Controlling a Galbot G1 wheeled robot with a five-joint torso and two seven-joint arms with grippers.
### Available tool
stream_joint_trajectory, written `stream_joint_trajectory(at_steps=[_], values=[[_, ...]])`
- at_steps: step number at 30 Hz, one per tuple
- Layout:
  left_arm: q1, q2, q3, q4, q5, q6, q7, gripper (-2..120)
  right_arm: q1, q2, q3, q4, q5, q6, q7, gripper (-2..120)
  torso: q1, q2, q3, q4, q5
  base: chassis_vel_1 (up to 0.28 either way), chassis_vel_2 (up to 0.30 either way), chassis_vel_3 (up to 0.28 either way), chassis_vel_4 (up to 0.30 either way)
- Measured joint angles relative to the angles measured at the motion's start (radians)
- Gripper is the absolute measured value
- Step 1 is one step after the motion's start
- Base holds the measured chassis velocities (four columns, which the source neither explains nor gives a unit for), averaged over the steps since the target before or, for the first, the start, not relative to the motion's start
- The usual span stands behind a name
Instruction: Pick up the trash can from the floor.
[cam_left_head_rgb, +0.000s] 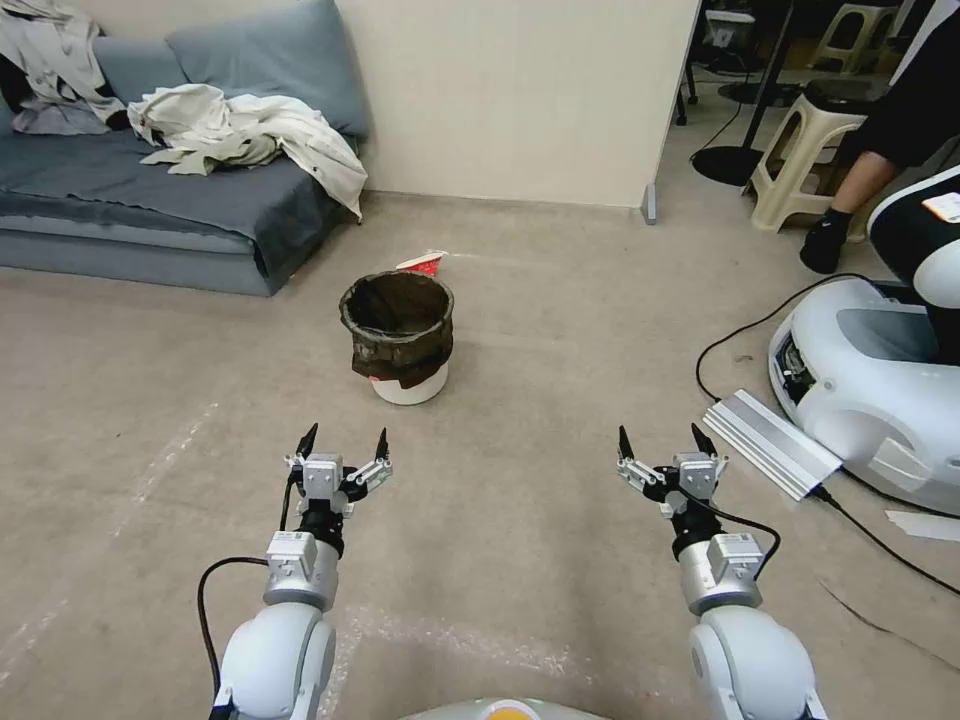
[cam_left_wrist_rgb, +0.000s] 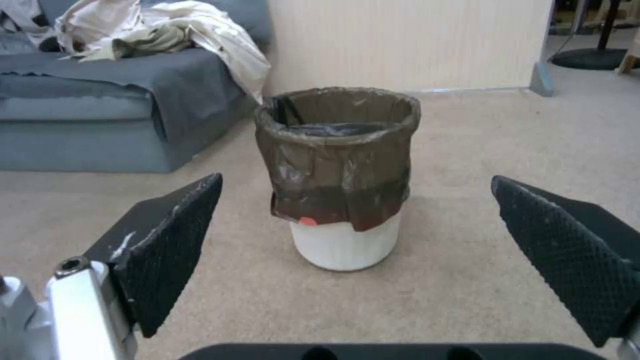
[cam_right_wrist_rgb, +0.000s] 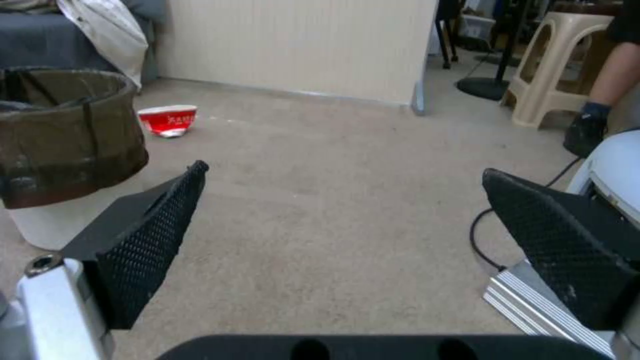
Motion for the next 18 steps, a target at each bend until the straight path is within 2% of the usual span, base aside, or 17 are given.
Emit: stream_joint_trajectory(at_steps=[18], values=[[0.0,0.0,0.0,0.0,0.0,0.0,0.0,100,0.0,0.0,0.0,0.0,0.0,0.0,0.0,100,0.0,0.0,0.0,0.0,0.0,0.0,0.0,0.0,0.0]])
